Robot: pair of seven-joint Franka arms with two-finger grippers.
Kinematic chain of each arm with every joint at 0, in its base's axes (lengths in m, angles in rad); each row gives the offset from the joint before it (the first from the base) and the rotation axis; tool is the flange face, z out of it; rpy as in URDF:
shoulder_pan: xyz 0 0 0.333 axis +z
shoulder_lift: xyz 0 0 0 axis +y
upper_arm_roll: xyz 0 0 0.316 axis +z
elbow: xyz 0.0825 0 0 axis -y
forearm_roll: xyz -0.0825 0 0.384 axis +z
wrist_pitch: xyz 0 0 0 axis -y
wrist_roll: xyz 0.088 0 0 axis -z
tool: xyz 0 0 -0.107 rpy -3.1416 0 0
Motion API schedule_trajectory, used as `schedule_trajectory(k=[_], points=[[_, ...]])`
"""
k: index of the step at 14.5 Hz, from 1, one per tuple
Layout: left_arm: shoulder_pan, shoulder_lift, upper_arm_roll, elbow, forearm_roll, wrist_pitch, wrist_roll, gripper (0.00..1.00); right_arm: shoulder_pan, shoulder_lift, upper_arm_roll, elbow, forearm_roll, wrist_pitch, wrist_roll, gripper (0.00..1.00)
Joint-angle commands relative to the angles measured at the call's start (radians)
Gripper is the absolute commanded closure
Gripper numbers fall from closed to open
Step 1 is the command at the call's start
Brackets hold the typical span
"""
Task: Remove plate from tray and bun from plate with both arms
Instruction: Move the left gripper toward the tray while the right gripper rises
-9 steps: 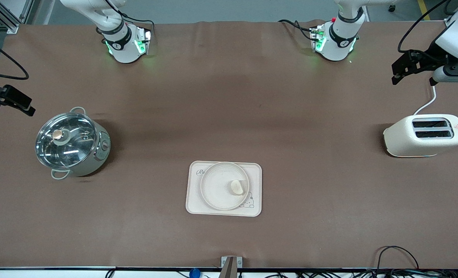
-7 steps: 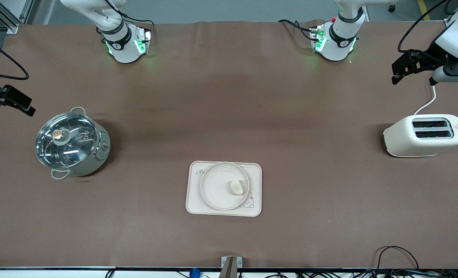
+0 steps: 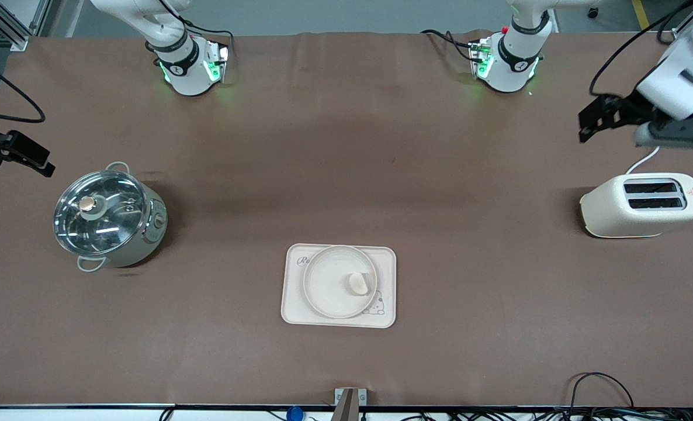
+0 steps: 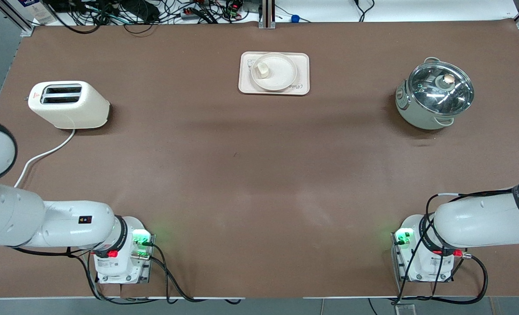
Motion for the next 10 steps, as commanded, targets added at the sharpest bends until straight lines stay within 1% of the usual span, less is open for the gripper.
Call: schedule_trajectory(k=[1, 3, 4, 6, 7, 8, 10], points=[[-0.037, 0.128, -0.040, 0.060, -0.003, 0.096, -0.086, 0.00, 0.003, -0.008, 0.003, -0.010, 0.019, 0.010, -0.007, 0.00], [-0.112, 0.215, -0.043, 0.078, 0.003, 0.199, -0.242, 0.00, 0.018, -0.008, 0.003, -0.009, 0.019, 0.014, -0.005, 0.00], [-0.149, 0.264, -0.043, 0.098, 0.026, 0.240, -0.313, 0.00, 0.019, -0.008, 0.005, -0.007, 0.021, 0.014, -0.005, 0.00], [-0.226, 0.374, -0.043, 0.167, 0.090, 0.285, -0.440, 0.00, 0.042, -0.006, 0.005, -0.009, 0.022, 0.015, -0.005, 0.00], [-0.257, 0.422, -0.040, 0.199, 0.105, 0.307, -0.497, 0.00, 0.059, -0.006, 0.005, -0.009, 0.034, 0.024, -0.001, 0.00], [-0.281, 0.463, -0.037, 0.217, 0.107, 0.343, -0.557, 0.00, 0.073, -0.002, 0.005, -0.012, 0.069, 0.050, 0.008, 0.00], [-0.321, 0.525, -0.031, 0.219, 0.124, 0.453, -0.649, 0.00, 0.090, 0.050, 0.005, -0.016, 0.123, 0.075, 0.011, 0.00]])
